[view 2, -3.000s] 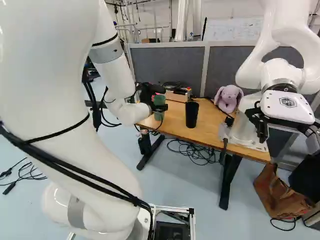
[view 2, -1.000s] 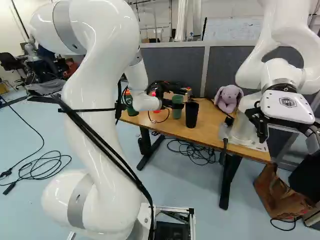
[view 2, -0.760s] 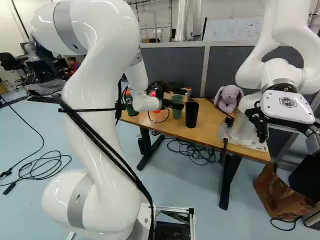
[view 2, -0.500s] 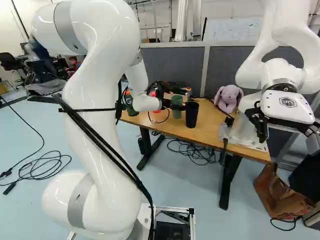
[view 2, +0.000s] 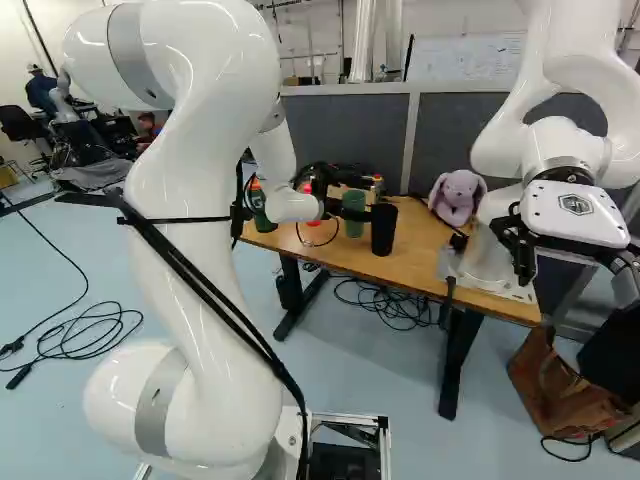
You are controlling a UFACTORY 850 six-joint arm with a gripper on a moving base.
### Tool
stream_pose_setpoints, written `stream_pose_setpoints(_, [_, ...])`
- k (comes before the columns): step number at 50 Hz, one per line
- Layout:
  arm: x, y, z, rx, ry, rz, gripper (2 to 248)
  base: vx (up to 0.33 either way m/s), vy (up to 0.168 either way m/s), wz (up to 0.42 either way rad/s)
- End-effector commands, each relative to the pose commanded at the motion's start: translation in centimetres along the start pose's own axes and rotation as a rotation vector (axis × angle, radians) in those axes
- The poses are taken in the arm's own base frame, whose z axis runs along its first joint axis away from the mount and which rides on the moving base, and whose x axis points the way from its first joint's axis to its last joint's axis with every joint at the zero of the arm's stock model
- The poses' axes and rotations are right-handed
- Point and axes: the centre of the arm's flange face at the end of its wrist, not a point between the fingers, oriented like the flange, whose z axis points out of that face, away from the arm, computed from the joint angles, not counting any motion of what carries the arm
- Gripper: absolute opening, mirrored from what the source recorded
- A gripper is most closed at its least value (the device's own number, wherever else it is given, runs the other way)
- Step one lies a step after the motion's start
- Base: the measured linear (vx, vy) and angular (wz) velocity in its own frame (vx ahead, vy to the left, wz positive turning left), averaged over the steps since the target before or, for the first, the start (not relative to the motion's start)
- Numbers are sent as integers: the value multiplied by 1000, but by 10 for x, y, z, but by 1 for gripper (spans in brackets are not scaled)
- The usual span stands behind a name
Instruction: Place the green cup on the table
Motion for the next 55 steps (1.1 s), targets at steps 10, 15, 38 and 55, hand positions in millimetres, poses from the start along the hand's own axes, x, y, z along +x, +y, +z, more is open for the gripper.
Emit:
stream_pose_setpoints(10, [9, 1, -5, 4, 14, 9, 247, 0, 0, 0])
stream_pose_setpoints(15, [14, 1, -8, 6, 22, 15, 247, 0, 0, 0])
stream_pose_setpoints(38, [38, 3, -21, 18, 61, 41, 247, 0, 0, 0])
stream_pose_setpoints(55, [56, 4, -31, 27, 90, 61, 247, 0, 0, 0])
